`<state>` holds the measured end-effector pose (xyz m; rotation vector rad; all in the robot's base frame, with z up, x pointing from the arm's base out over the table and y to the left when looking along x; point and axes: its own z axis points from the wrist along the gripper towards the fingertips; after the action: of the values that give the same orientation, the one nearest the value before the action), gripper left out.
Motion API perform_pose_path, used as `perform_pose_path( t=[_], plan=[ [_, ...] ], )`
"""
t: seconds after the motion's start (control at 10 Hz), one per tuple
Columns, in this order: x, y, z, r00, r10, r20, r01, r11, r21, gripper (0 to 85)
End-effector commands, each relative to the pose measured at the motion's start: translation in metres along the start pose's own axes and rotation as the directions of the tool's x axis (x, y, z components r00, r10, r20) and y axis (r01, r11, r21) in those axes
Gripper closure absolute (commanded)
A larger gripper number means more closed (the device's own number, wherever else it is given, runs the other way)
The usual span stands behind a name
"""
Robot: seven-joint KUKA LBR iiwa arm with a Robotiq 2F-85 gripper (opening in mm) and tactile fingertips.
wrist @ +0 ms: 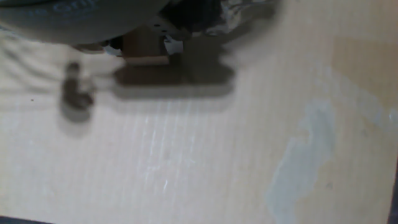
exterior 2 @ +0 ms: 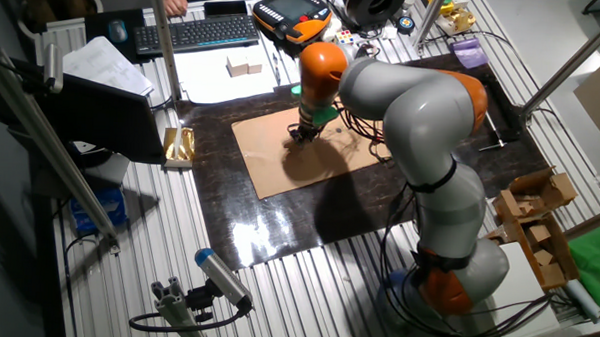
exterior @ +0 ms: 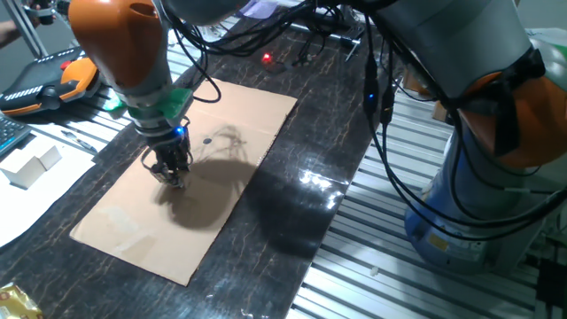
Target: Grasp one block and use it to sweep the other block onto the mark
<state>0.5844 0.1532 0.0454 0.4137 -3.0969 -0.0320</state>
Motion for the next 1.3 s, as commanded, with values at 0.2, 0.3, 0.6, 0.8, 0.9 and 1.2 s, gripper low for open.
perform_pose_path(
  t=[0.2, 0.3, 0.6, 0.8, 0.9, 1.2],
  plan=[
    [0.003, -0.028, -0.026, 0.999, -0.041, -0.023, 0.042, 0.999, 0.007, 84.0],
    [0.006, -0.046, -0.036, 0.999, -0.048, -0.024, 0.048, 0.999, 0.003, 84.0],
    [0.022, -0.099, -0.054, 1.0, 0.013, -0.021, -0.011, 0.997, 0.076, 84.0],
    [0.034, -0.116, -0.058, 0.991, 0.131, 0.001, -0.13, 0.985, 0.111, 84.0],
    [0.038, -0.12, -0.056, 0.984, 0.176, 0.02, -0.177, 0.978, 0.109, 84.0],
    [0.034, -0.122, -0.045, 0.967, 0.253, 0.037, -0.256, 0.954, 0.157, 84.0]
  ],
)
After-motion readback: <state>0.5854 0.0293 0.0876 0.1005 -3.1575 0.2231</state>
